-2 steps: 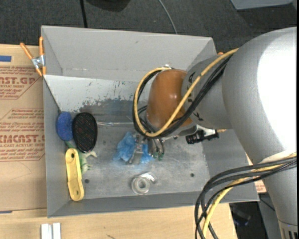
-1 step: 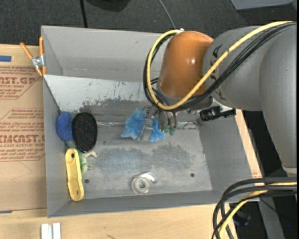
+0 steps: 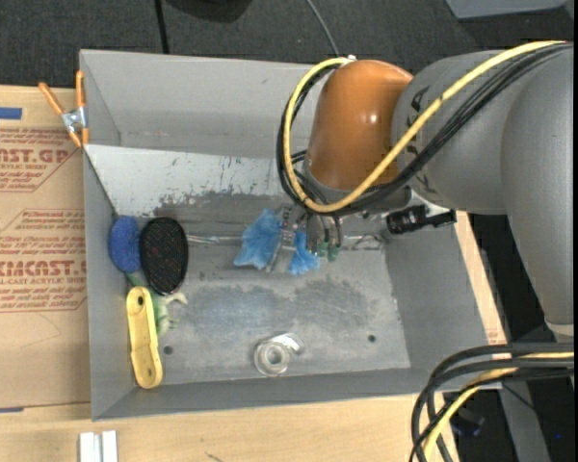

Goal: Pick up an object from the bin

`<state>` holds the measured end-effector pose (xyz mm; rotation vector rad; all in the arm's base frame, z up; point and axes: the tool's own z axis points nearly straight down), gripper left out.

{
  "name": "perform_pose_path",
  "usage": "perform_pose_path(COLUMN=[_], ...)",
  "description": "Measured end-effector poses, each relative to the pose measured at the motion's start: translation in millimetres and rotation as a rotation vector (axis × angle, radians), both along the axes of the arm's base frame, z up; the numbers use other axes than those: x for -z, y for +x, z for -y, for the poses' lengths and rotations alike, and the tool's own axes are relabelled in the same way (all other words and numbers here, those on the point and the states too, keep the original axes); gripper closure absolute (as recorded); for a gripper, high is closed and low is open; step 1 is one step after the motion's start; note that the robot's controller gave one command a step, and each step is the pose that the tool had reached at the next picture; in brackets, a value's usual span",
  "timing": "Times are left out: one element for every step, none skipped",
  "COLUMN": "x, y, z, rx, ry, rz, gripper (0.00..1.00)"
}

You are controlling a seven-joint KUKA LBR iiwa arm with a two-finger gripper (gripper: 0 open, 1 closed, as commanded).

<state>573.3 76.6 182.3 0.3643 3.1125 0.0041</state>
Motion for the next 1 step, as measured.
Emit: perform_pose_path(x=[-45.0], y=[-5.8], z=[2.3], rx=[-0.005], ry=[0.0], rz=[-0.007], gripper=[1.0])
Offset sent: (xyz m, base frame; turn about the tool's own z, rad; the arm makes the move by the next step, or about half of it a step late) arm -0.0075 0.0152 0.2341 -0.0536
